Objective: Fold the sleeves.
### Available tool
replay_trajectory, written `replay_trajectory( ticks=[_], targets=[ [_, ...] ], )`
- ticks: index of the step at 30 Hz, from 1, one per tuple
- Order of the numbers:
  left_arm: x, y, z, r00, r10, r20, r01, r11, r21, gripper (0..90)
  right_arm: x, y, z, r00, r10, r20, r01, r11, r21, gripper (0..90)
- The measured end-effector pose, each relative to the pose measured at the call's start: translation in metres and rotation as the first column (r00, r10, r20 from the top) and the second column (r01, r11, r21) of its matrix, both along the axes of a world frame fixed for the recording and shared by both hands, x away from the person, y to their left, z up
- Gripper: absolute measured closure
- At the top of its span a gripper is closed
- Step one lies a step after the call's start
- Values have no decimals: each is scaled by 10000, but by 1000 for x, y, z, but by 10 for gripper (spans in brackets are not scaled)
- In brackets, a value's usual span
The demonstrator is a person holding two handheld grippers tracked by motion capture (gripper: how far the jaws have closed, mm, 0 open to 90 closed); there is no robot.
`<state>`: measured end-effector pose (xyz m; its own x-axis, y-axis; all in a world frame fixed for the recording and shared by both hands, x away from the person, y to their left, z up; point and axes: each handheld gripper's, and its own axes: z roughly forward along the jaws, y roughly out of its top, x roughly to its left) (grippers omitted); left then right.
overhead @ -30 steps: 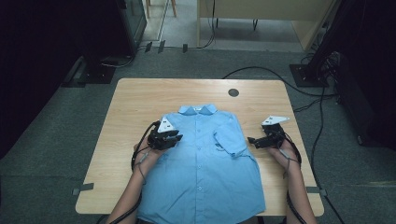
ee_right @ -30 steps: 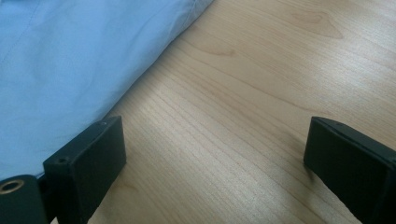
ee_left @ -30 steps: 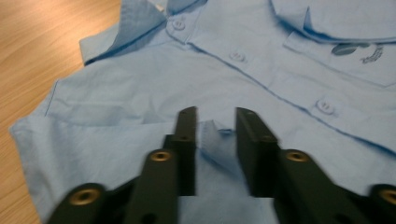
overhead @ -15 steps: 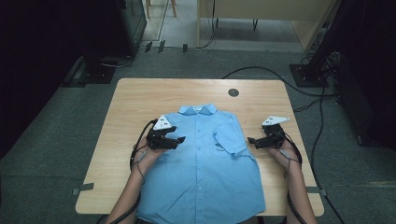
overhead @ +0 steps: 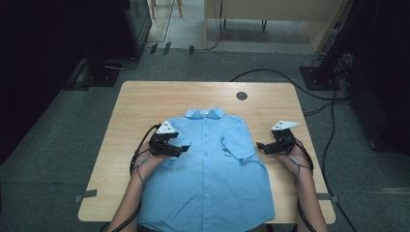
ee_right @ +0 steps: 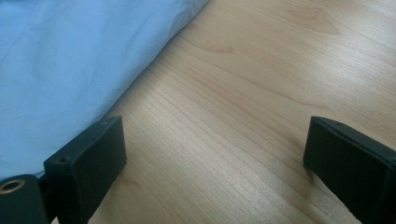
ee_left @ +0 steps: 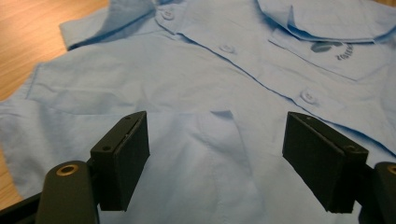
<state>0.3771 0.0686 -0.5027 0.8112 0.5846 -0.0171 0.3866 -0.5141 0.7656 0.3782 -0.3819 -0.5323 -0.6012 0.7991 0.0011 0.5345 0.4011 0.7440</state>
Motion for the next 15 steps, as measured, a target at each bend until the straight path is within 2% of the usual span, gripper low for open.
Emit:
replay_trajectory(
  ticks=[8, 15],
  targets=[
    [-1, 3, 2, 10000, -5, -1, 5, 9999, 140, 213, 0, 0, 0, 10000, -4, -2, 4, 10000, -6, 52],
    [-2, 9, 3, 9999, 151, -41, -151, 9999, 42, 213, 0, 1, 0, 9999, 146, -45, -146, 9999, -36, 32]
  ],
)
